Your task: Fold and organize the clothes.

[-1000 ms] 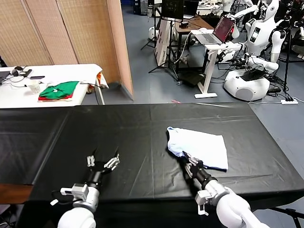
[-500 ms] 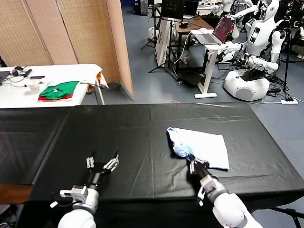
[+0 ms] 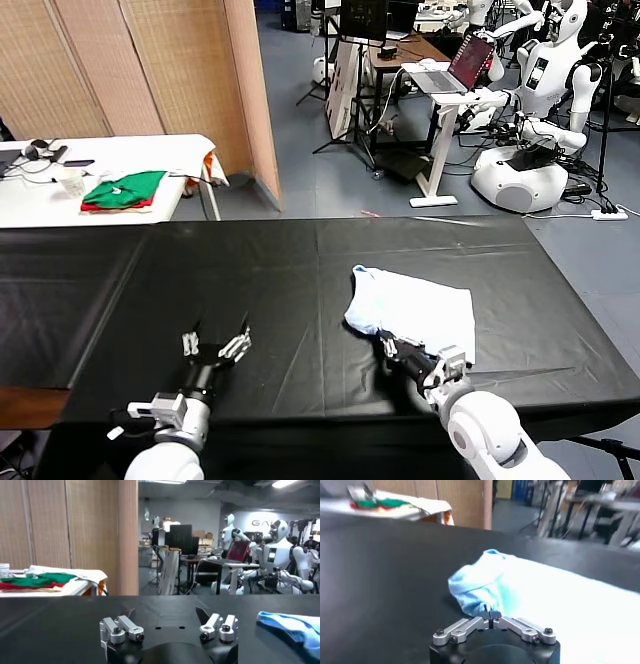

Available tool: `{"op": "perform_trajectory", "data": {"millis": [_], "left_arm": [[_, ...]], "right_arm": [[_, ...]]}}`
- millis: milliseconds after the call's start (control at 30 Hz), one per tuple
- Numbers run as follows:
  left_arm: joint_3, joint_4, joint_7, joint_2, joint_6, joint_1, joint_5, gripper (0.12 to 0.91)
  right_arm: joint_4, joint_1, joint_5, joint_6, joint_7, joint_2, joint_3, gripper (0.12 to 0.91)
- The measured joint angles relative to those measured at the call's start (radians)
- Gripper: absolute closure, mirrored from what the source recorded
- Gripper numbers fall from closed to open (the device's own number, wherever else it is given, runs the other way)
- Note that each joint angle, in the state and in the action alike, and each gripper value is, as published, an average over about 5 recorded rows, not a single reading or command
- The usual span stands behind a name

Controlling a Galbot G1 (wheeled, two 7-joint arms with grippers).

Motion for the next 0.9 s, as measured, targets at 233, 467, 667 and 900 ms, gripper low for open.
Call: {"op": "perform_trajectory", "data": {"millis": [233, 467, 667, 900], "left_arm": [[0.001, 0.002, 0.0, -0.004, -0.001, 0.003, 0.003, 0.123], [0.001, 0.003, 0.001, -0.005, -0.003, 0.004, 0.005, 0.123], [0.003, 0.009, 0.001, -0.009, -0.004, -0.002, 0.005, 0.123], [0.004, 0.013, 0.002, -0.008, -0.007, 0.002, 0.006, 0.123]], "right_arm": [[0.021, -0.004, 0.03, -0.057, -0.018, -0.017, 0.008, 0.728], [0.063, -0.03, 0.025, -0.095, -0.065, -0.074, 0.025, 0.285], [0.123, -0.076, 0.045, -0.084, -0.067, -0.114, 0.08, 0.123], [0.157, -0.148, 0.086, -0.05, 0.05, -0.072, 0.212, 0.118]]}}
